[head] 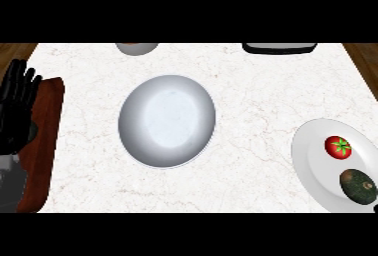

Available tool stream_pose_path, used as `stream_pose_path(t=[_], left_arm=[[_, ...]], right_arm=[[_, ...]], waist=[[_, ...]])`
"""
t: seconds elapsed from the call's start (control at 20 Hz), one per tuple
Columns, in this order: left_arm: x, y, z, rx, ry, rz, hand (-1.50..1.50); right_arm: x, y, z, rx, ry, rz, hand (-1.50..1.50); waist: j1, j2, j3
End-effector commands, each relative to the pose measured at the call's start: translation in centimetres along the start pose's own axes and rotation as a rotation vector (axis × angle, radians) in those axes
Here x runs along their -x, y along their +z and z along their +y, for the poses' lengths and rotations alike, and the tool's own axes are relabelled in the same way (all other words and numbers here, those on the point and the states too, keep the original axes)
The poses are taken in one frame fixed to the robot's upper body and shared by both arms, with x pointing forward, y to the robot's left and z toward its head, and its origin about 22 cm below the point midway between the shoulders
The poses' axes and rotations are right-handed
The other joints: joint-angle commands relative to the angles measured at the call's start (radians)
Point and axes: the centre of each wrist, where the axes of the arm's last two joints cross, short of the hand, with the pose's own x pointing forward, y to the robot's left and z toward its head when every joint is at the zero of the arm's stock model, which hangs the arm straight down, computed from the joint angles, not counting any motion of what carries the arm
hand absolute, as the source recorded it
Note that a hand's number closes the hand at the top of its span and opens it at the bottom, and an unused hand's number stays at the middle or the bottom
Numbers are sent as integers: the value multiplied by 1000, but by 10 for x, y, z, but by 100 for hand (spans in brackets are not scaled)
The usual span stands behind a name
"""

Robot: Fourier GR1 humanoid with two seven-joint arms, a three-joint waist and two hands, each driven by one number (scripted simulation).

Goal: Pick the tomato from the plate and place it in the bowl

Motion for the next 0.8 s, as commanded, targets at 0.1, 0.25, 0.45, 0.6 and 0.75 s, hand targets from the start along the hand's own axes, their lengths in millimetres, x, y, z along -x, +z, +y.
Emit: stream_pose_path(t=[0.1,0.25,0.45,0.6,0.75], left_arm=[[5,5,12,18,1,-5,0],[4,-2,-9,2,4,2,0],[2,-20,-16,18,26,-2,0],[-22,0,-6,16,14,0,0],[-5,-1,-7,27,14,-8,0]], right_arm=[[-10,2,-37,-196,146,89,-150],[-2,7,-40,-229,110,113,-150],[25,-14,-27,-232,127,145,-150],[18,-10,4,-256,116,139,-150],[36,-31,-6,-253,107,159,-150]], waist=[[17,2,1],[8,1,2],[15,5,3],[20,1,3],[20,3,3]])
